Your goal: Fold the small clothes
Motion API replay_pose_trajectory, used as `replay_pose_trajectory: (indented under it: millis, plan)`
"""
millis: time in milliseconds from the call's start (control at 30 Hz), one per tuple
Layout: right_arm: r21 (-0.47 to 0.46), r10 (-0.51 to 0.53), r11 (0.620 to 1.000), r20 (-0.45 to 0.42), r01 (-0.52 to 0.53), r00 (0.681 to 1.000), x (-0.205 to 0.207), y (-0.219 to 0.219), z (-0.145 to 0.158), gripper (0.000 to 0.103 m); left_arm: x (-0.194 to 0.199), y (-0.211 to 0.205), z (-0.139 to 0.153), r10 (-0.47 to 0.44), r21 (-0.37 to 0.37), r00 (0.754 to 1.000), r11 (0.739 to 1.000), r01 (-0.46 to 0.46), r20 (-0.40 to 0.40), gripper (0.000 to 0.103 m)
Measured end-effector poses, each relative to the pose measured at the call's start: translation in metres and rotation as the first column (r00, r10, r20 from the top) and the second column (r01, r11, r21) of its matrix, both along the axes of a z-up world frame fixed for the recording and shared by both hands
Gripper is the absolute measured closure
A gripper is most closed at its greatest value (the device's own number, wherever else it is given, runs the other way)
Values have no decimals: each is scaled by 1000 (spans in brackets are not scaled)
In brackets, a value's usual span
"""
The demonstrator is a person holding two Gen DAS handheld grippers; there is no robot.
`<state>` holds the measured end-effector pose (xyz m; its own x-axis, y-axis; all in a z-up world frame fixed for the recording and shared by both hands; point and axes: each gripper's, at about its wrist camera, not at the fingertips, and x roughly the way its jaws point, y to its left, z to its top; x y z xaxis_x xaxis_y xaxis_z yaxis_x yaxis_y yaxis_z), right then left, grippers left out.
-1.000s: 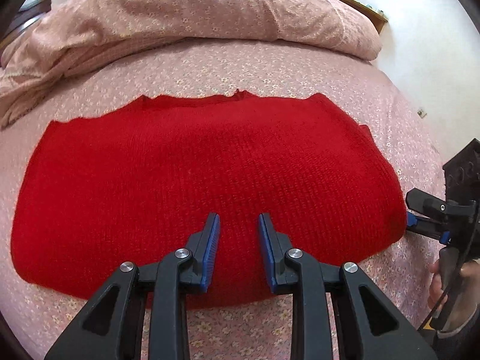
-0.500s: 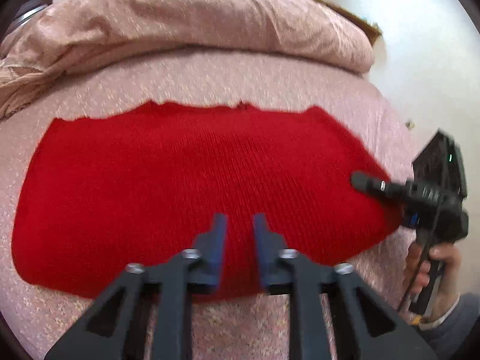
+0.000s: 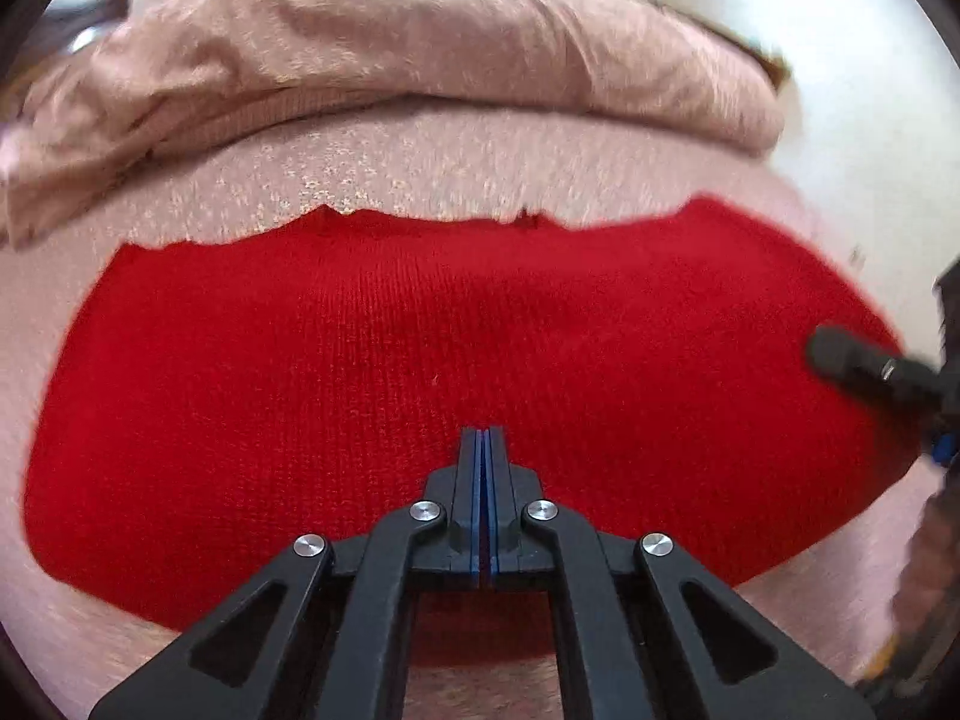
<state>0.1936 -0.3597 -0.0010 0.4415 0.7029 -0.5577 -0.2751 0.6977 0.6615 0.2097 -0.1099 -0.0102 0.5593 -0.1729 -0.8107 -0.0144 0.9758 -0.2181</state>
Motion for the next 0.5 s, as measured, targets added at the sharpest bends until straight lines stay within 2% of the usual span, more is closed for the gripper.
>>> replay_pose_trajectory:
  millis: [33, 133, 200, 267, 300, 400, 433, 500]
  plan:
    - [-7, 1, 1000, 3, -1, 1000, 0, 2, 4, 80, 5, 0, -11, -11, -7, 999, 1000, 11, -39, 103]
    - [-68, 1, 998, 30, 1, 1000, 1, 18, 21, 80, 3, -7, -10, -48, 38, 999, 998, 49, -6, 103]
    - [-134, 21, 991, 71, -11, 997, -1, 35, 37, 80, 0, 3, 2, -94, -27, 995, 995, 94, -21, 103]
    - [-218, 20, 976, 83, -1, 996, -1, 55, 56, 80, -9, 33, 21, -135, -175, 991, 976, 131, -7, 103]
    - [-247, 15, 969, 73, 4, 997, 1, 63, 63, 80, -15, 52, 31, -140, -207, 990, 968, 140, 13, 103]
    - [-385, 18, 923, 59, 6, 998, 6, 98, 89, 80, -28, 107, 52, -126, -196, 990, 971, 134, 55, 99]
    - [-429, 33, 903, 64, -3, 997, 7, 112, 98, 80, -34, 130, 56, -104, -191, 992, 975, 115, 68, 94]
    - [-527, 72, 850, 76, -21, 995, 7, 142, 112, 80, -44, 182, 53, -36, -180, 997, 983, 48, 71, 91]
